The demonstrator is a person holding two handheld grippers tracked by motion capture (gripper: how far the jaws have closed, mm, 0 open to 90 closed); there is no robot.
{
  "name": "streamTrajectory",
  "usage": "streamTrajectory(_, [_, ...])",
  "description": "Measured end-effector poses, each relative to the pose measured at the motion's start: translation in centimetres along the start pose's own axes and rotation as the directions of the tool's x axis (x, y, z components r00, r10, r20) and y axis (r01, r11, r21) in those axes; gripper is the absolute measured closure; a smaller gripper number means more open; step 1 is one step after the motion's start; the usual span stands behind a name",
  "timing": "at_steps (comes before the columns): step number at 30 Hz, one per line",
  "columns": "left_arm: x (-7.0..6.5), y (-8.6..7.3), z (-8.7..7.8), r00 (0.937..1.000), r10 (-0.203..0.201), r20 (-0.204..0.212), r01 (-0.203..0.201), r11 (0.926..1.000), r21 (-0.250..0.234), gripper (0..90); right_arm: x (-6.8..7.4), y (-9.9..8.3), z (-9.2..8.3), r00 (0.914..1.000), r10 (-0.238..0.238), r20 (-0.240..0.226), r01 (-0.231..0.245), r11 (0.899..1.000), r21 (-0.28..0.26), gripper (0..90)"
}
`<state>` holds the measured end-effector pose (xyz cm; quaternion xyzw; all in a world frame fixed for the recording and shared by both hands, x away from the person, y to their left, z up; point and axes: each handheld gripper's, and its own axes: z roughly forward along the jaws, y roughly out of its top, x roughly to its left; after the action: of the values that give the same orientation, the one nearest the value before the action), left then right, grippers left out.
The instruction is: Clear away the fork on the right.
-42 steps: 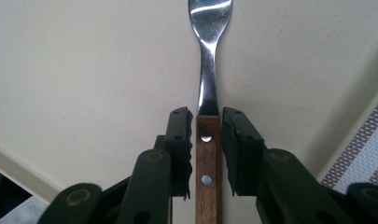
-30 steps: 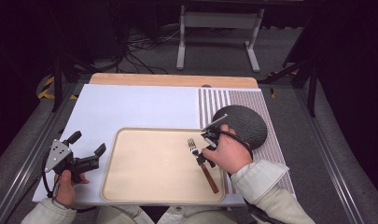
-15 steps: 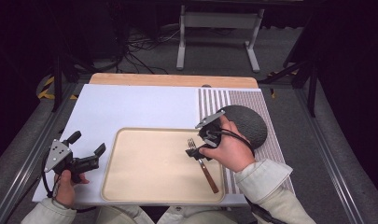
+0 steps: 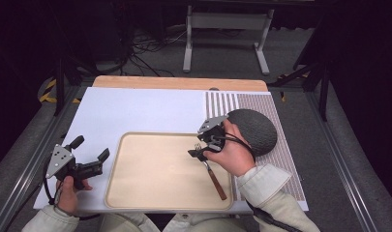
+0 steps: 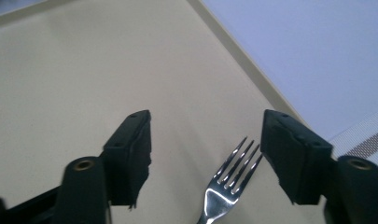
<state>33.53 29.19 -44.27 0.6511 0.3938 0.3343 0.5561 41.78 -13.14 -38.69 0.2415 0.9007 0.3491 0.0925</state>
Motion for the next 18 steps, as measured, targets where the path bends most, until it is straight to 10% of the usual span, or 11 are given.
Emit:
streamTrajectory(10, [0.1,0.0,0.0,1.0000,-0.002,0.000,0.002,1.0000,-0.002,1.2,-0.5,-0.1,2.2,0.9930,-0.118,0.000,0.118,0.992,0.044,76.9])
streamTrajectory(18, [0.1,0.0,0.0,1.0000,-0.003,0.000,0.003,1.0000,-0.003,1.2,-0.8,-0.7,3.5,0.9940,-0.110,-0.004,0.110,0.992,0.066,89.8])
